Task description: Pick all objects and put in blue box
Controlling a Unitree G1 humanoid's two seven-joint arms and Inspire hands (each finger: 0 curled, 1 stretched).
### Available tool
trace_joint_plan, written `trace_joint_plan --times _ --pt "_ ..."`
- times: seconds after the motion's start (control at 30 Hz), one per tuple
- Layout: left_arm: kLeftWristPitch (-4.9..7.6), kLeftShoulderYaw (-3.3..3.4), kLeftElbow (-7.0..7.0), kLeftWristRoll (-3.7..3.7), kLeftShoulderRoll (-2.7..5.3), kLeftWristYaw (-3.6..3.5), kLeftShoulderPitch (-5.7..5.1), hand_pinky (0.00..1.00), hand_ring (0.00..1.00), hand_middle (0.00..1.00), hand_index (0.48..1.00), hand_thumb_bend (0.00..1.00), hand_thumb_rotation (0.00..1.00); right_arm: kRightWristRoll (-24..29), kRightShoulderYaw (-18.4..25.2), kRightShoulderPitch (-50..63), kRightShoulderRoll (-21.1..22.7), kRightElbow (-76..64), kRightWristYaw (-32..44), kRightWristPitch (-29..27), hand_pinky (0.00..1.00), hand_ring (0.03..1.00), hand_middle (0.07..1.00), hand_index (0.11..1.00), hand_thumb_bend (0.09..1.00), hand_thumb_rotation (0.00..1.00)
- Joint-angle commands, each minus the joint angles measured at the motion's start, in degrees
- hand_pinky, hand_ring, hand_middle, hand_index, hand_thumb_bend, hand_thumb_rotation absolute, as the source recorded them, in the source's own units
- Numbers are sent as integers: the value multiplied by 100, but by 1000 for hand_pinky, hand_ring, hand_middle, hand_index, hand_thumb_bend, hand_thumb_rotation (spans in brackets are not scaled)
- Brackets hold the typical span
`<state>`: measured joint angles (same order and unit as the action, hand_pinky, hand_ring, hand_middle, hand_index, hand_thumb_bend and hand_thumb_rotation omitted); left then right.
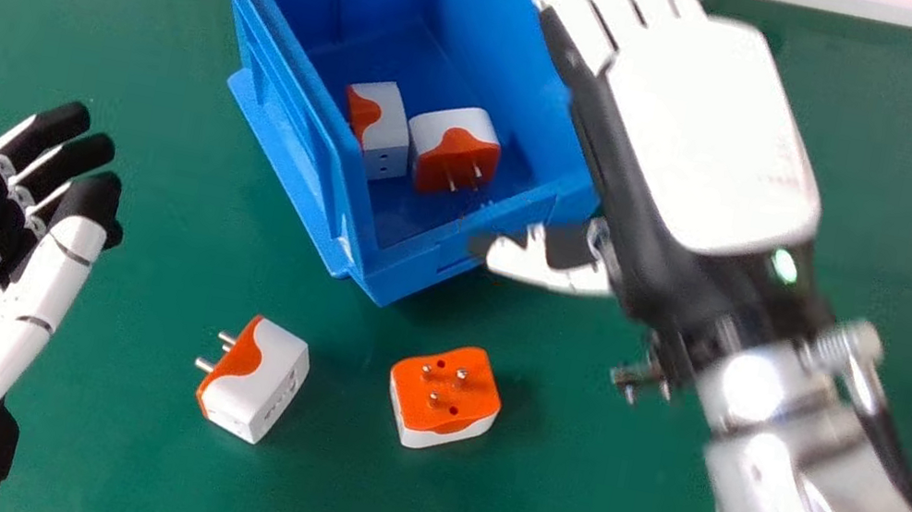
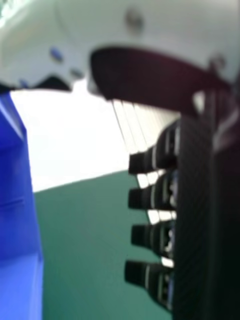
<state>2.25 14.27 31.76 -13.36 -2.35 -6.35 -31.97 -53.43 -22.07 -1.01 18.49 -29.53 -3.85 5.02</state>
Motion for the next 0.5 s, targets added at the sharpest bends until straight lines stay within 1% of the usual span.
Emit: trace_joint_plan --times 0.0,0.07,0.1,0.13,0.17,0.2,0.23,0.3,0.33,0.37,0.43,0.47 --pt "362 -8 -104 96 4 -71 16 791 826 837 826 518 464 48 163 528 -74 -374 -482 -313 856 957 953 912 691 126" --pt "553 -24 -254 158 -7 -114 27 798 829 839 828 514 464 115 240 1022 -123 -462 -819 -561 843 955 951 907 690 143" --pt "628 -31 -317 164 -8 -142 28 801 834 845 834 501 461 139 275 1227 -140 -475 -970 -680 824 948 945 901 687 163" --pt "694 -35 -384 126 -3 -187 30 801 834 845 834 501 461 170 311 1415 -158 -456 -1140 -812 824 948 945 901 687 163" --pt "733 -41 -442 83 5 -220 31 806 840 851 841 490 459 192 343 1600 -180 -410 -1343 -961 799 933 934 893 689 187" --pt "749 -52 -479 50 20 -230 28 814 846 857 848 479 453 206 365 1758 -210 -359 -1515 -1085 772 912 920 882 693 211" --pt "731 -69 -483 51 42 -212 16 814 846 857 848 479 453 227 381 1900 -234 -289 -1681 -1217 772 912 920 882 693 211" --pt "729 -109 -474 89 91 -183 -28 828 856 864 856 466 442 223 396 2145 -256 -155 -1926 -1432 718 867 887 855 707 249" --pt "732 -131 -463 99 121 -172 -53 831 858 866 859 458 436 208 400 2254 -260 -93 -2028 -1528 695 847 872 843 711 267" --pt "742 -146 -471 99 150 -165 -53 833 860 866 861 454 432 195 397 2345 -278 -26 -2114 -1607 677 830 860 834 714 284" --pt "811 -158 -548 66 188 -195 -37 836 861 866 861 447 424 256 383 2519 -328 120 -2279 -1788 660 814 848 825 716 300" --pt "858 -151 -621 27 183 -239 -12 837 861 865 859 436 414 318 373 2607 -368 189 -2337 -1859 640 796 835 815 723 313"
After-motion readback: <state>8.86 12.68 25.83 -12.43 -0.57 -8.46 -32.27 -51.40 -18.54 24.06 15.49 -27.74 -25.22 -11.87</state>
